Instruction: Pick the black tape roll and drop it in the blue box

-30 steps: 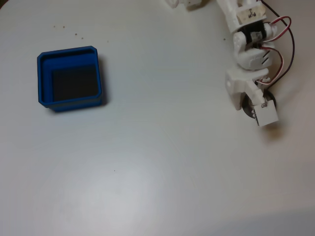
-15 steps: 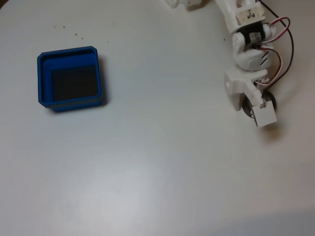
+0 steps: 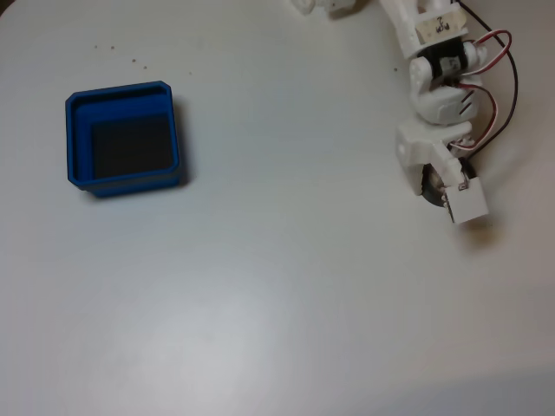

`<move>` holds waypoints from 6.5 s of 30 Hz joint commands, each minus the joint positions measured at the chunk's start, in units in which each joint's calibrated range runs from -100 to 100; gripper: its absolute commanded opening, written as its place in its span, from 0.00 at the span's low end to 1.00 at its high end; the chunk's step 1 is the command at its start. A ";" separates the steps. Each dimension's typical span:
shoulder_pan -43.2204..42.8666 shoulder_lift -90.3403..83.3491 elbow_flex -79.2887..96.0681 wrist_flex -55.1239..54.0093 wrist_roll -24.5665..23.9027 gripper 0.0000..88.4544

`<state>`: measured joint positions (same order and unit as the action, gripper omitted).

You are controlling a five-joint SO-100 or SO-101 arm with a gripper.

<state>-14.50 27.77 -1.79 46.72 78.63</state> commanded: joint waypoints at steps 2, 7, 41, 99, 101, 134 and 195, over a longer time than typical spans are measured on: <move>0.48 -0.26 -3.06 -0.10 -0.18 0.00; 0.48 -0.26 -3.06 -0.10 -0.18 0.00; 4.48 -14.31 -3.78 8.23 -2.37 0.00; 64.86 -19.41 -13.03 7.24 -1.76 0.00; 66.43 -19.33 -13.03 7.24 -1.76 0.00; 76.88 -7.96 -12.94 7.08 -1.76 0.00; 75.61 -3.02 -12.94 2.54 -1.50 0.15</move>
<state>61.41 25.74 -10.49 50.49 76.79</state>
